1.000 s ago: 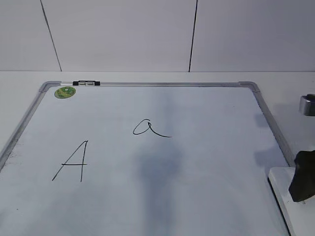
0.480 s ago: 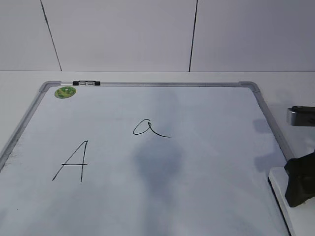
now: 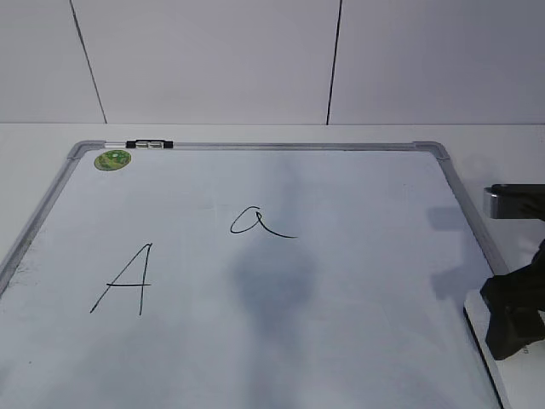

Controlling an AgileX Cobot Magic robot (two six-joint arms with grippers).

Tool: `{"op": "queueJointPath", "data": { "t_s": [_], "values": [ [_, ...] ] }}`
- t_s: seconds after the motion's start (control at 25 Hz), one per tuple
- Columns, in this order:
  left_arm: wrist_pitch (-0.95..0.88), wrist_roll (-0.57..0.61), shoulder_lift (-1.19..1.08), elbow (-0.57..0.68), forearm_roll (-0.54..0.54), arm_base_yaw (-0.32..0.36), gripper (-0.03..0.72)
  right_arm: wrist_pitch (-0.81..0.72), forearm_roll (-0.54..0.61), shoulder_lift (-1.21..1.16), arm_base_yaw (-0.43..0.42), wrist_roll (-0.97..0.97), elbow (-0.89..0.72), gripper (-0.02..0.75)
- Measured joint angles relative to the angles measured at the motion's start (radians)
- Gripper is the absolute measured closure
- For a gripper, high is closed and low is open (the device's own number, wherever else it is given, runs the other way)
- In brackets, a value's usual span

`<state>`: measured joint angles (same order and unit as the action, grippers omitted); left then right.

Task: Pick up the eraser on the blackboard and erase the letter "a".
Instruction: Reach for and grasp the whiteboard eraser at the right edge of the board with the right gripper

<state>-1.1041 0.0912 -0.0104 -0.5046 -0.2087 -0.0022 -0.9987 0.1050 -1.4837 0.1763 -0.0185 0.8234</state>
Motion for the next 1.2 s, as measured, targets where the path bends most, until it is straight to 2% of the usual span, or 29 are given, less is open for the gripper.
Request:
{"op": "queueJointPath", "data": {
  "t_s": [0.24,0.68,0.88,1.2],
  "values": [
    [0.000,0.000,0.000,0.000,0.000,0.000,0.433,0.000,-0.038,0.000,0.027,-0.083,0.004,0.134],
    [0.000,0.000,0.000,0.000,0.000,0.000,0.433,0.015,-0.032,0.000,0.027,-0.093,0.004,0.134],
    [0.000,0.000,0.000,0.000,0.000,0.000,0.433,0.047,-0.036,0.000,0.027,-0.093,0.004,0.080],
    [0.000,0.000,0.000,0.000,0.000,0.000,0.433,0.059,-0.064,0.000,0.027,-0.108,0.004,0.071]
  ]
}}
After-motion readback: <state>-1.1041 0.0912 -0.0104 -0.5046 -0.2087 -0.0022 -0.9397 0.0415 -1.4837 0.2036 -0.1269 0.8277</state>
